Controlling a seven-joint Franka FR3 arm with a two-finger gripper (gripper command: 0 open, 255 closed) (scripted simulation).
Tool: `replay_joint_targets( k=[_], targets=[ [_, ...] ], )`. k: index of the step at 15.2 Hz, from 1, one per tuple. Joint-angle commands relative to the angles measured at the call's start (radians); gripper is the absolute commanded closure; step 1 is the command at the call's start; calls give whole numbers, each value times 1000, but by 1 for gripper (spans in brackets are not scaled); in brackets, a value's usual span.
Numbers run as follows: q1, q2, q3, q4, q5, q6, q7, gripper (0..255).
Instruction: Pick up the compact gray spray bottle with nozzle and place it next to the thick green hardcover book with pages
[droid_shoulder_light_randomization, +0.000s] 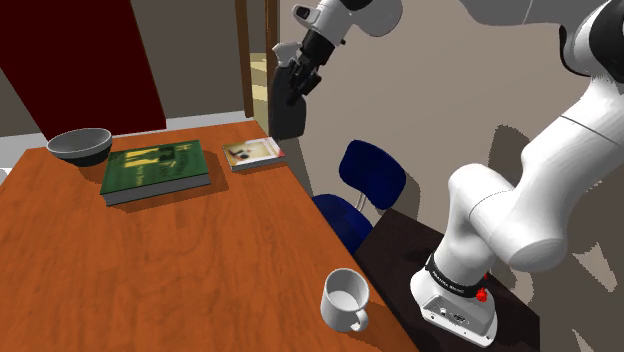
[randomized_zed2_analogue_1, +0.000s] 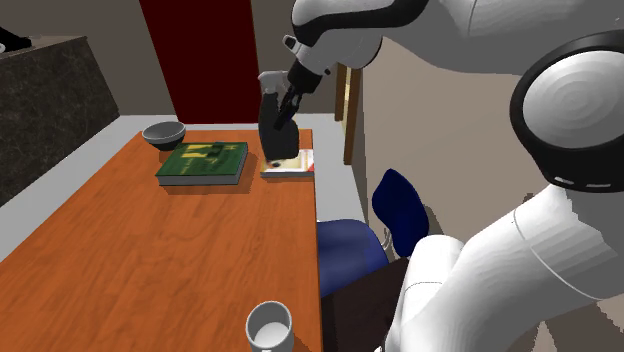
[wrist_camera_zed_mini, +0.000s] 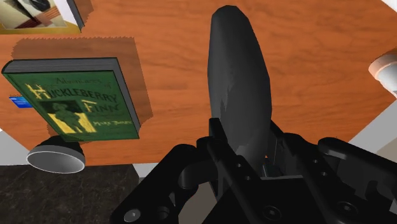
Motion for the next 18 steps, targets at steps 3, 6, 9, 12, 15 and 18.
replay_joint_targets(
  k=[3,6,9,12,15,18],
  targets=[
    [2,4,4,58,-4,-52,20,255],
    [4,7,6,96,-6,-85,33,255],
    [43,90,-8,107,48,-25,17,255],
    [79,184,-24,131,116,23,-6,255],
    [108,288,-38,169,197,59,-36,255],
    [121,401,-41,221,287,80,-68,255]
  ],
)
